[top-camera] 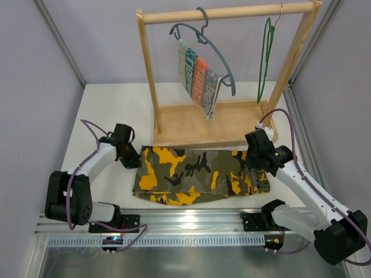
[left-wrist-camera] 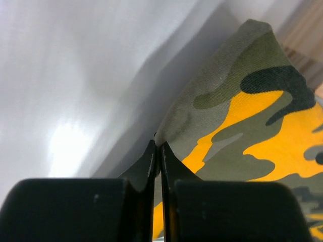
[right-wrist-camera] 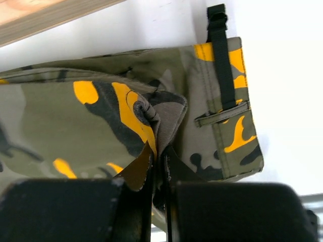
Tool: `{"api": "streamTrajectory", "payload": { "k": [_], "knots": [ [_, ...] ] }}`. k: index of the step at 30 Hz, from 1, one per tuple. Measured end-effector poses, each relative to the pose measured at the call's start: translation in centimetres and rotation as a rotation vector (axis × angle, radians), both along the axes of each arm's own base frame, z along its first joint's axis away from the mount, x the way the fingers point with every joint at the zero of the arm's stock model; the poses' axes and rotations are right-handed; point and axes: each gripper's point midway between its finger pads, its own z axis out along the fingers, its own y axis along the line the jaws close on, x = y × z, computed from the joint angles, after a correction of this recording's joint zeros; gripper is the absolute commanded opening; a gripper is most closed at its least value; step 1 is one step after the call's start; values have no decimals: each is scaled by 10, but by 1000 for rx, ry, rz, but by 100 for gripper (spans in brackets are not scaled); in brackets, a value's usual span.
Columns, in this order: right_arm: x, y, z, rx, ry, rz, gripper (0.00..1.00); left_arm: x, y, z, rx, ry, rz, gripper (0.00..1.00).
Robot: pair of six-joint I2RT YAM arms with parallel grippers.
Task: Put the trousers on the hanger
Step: Fold the trousers
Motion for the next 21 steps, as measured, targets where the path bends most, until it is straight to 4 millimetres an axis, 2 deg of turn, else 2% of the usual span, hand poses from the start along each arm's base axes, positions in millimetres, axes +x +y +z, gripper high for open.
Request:
{"api": "streamTrajectory", "payload": {
  "k": [6, 7, 8, 10, 11, 14, 16, 17, 20, 21],
  "knots": [
    [4, 32, -14, 115, -17, 48, 4, -4, 47, 11, 115, 14, 142, 1],
    [6, 36, -15, 124, -20, 54, 4, -6, 52, 10, 133, 22, 150, 5],
    [8, 40, -15, 131, -27, 59, 4, -8, 55, 10, 150, 31, 154, 20],
    [13, 44, -16, 134, -32, 68, 4, -12, 61, 9, 179, 43, 153, 39],
    [13, 45, -18, 133, -29, 70, 4, -13, 64, 9, 193, 47, 153, 52],
    [14, 47, -22, 122, -11, 75, 4, -10, 70, 16, 216, 38, 142, 58],
    [12, 48, -21, 111, 6, 80, 4, -2, 71, 25, 224, 5, 129, 66],
    [12, 48, -17, 109, 9, 82, 4, 2, 71, 32, 227, -24, 118, 71],
    [15, 50, 4, 104, -1, 87, 4, 10, 72, 51, 226, -109, 112, 73],
    [18, 50, 17, 99, -16, 85, 4, 12, 72, 58, 224, -140, 110, 74]
  ]
}}
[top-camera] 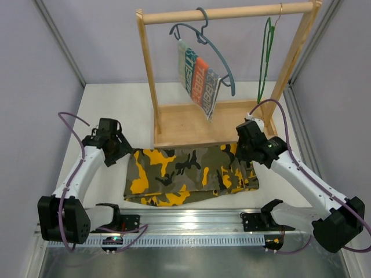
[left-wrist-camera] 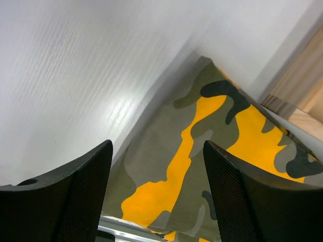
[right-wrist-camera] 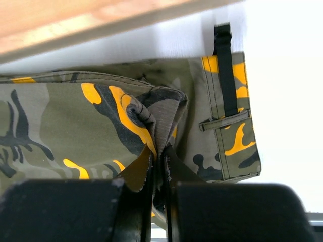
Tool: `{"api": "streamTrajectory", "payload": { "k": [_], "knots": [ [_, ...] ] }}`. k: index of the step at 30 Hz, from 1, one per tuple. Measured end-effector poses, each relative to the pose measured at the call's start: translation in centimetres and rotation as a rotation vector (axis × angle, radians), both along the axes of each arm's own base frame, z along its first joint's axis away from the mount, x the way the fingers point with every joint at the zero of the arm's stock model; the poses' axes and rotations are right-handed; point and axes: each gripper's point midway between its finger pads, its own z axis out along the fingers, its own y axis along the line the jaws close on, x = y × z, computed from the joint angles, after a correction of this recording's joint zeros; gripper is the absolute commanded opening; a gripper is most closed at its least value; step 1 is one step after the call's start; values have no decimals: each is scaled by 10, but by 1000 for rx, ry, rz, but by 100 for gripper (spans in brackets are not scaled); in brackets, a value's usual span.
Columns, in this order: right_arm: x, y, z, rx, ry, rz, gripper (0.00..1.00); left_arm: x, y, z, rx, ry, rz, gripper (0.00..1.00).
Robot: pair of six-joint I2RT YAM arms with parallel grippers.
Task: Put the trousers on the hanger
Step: Fold the trousers
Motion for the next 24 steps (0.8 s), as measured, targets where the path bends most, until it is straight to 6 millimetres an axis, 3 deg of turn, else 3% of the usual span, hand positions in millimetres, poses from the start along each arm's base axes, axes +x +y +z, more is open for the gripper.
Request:
{"api": "streamTrajectory", "payload": {
  "k": [4, 10, 14, 20, 24],
  "knots": [
    [5, -5, 17, -30, -21, -13, 4, 6, -1, 13, -4, -53, -10, 74],
    [-10, -26, 10, -128, 38, -29, 4, 9, -2, 3, -3, -19, -14, 74],
    [-12, -40, 18, -181, 35, -48, 4, 12, -7, 0, -31, -32, -16, 73],
    [-9, -57, 24, -228, 12, -70, 4, 16, -28, -7, -137, -56, -77, 70],
    [-9, -58, 26, -232, 4, -60, 4, 6, -50, -27, -249, -40, -136, 69]
  ]
}}
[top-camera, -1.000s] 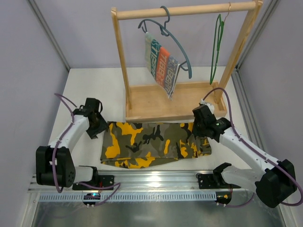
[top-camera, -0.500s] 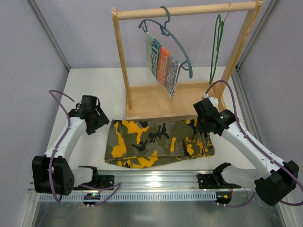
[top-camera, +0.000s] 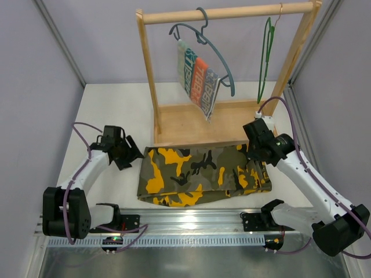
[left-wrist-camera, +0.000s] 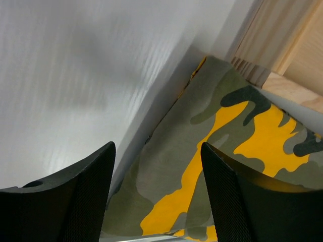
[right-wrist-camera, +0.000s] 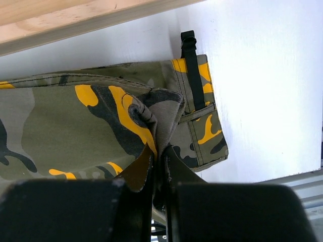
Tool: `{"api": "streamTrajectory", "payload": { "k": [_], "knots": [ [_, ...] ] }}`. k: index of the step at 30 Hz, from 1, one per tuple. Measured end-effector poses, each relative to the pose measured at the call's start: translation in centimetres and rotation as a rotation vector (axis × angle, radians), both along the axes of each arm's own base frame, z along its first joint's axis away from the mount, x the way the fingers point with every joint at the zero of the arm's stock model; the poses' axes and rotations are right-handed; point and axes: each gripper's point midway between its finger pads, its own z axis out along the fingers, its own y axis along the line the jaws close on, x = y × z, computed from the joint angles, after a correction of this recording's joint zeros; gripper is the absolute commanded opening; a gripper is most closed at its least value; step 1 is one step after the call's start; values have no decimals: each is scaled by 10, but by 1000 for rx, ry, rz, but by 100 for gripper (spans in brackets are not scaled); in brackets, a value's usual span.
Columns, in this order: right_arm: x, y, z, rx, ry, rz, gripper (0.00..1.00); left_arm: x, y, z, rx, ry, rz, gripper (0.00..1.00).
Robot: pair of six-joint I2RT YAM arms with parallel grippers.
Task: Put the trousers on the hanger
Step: Fold the trousers
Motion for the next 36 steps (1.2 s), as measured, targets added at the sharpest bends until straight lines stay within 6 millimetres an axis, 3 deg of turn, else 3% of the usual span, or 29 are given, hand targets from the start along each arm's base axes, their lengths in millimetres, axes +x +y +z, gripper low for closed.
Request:
{"api": "streamTrajectory", "payload": {
  "k": [6, 7, 9, 10, 11, 12, 14, 17, 22, 24, 25, 28, 36],
  "knots": [
    [2, 1, -1, 0, -9, 11, 4, -22, -18, -23, -69, 53, -55, 66],
    [2, 1, -2, -2, -7, 14, 4, -24, -20, -26, -76, 56, -62, 62],
    [1, 1, -6, 1, -2, 19, 4, -27, -25, -32, -89, 69, -72, 48],
    [1, 2, -7, 2, 0, 21, 4, -29, -28, -35, -97, 82, -77, 22],
    [1, 2, -9, 4, 1, 24, 4, -30, -29, -38, -105, 98, -70, 11],
    [1, 3, -10, 7, 2, 26, 4, -31, -29, -42, -102, 115, -70, 2],
    [4, 6, -12, 19, -5, 29, 4, -32, -27, -47, -84, 158, -58, 0],
    [9, 16, -23, 70, -22, 33, 4, -25, -15, -42, 0, 190, -23, 0],
    [3, 42, -55, 131, 7, 61, 4, -16, 26, -27, 136, 160, 97, 1],
    [3, 55, -59, 163, 8, 79, 4, -19, 42, -21, 178, 154, 138, 12],
    [5, 60, -59, 179, 1, 79, 4, -20, 47, -19, 194, 155, 147, 31],
    [6, 65, -59, 184, 11, 76, 4, -19, 55, -11, 233, 149, 138, 59],
    [4, 79, -15, 193, 12, 103, 4, -7, 65, 21, 280, 30, 138, 66]
  ]
}}
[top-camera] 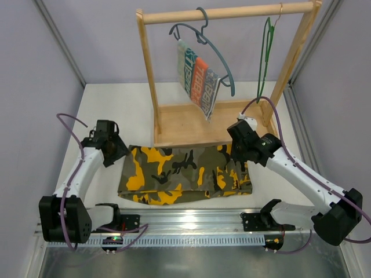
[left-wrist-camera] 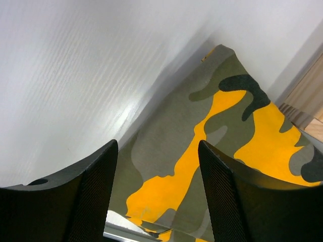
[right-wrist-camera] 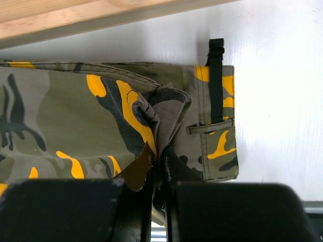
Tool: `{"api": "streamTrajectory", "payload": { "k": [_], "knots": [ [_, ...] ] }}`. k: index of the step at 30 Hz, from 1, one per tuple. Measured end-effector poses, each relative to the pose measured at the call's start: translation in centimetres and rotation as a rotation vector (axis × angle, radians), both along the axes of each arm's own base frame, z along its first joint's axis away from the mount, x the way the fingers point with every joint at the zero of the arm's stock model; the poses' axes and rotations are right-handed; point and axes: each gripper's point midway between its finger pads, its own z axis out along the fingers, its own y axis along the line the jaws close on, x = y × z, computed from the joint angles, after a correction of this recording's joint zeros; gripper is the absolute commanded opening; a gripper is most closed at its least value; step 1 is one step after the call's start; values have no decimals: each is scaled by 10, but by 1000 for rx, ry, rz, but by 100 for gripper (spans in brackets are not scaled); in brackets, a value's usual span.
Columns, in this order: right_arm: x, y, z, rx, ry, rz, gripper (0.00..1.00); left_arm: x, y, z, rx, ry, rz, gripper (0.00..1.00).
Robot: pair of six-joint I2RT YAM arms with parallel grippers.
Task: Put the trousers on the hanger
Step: Fold the trousers
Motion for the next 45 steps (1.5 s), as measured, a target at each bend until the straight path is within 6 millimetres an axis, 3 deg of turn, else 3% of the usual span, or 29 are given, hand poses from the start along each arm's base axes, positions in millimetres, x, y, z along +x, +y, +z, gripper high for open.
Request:
{"api": "streamTrajectory", "payload": {
  "k": [4, 8, 9, 11, 16, 20, 24, 29, 32, 35, 37, 39, 42, 45],
  "knots": [
    [-1, -17, 0, -45, 19, -34, 4, 3, -1, 4, -6, -28, -2, 72],
    [-2, -54, -19, -115, 52, -134, 14, 0, -7, -9, -38, -5, -12, 73],
    [-3, -63, -25, -132, 57, -156, 21, -2, -8, -13, -44, 7, -14, 73],
    [-7, -79, -41, -166, 86, -194, 46, -6, -10, -19, -52, 29, -15, 73],
    [-12, -103, -68, -228, 169, -234, 58, -5, -12, -20, -69, 30, -10, 72],
    [-8, -104, -63, -227, 153, -225, 59, -4, -19, -18, -99, 26, -34, 68],
    [3, -89, -39, -136, 79, -194, 57, -4, -34, -11, -175, 7, -95, 68],
    [7, -43, -7, 144, -41, -74, 54, 2, -59, 27, -276, -120, -188, 69],
    [-4, -16, -17, 319, -49, -19, 54, 9, -82, 41, -368, -185, -254, 69],
    [-28, -10, -55, 373, 52, -40, 54, 4, -97, 23, -439, -163, -277, 69],
    [-44, -19, -87, 343, 136, -100, 54, -6, -97, -2, -442, -86, -251, 70],
    [-55, -29, -102, 307, 182, -160, 54, -15, -91, -23, -421, -7, -207, 70],
    [-54, -43, -100, 252, 158, -220, 54, -18, -81, -37, -373, 47, -160, 70],
    [-44, -46, -76, 230, 97, -203, 50, -16, -77, -36, -350, 52, -138, 69]
  ]
}}
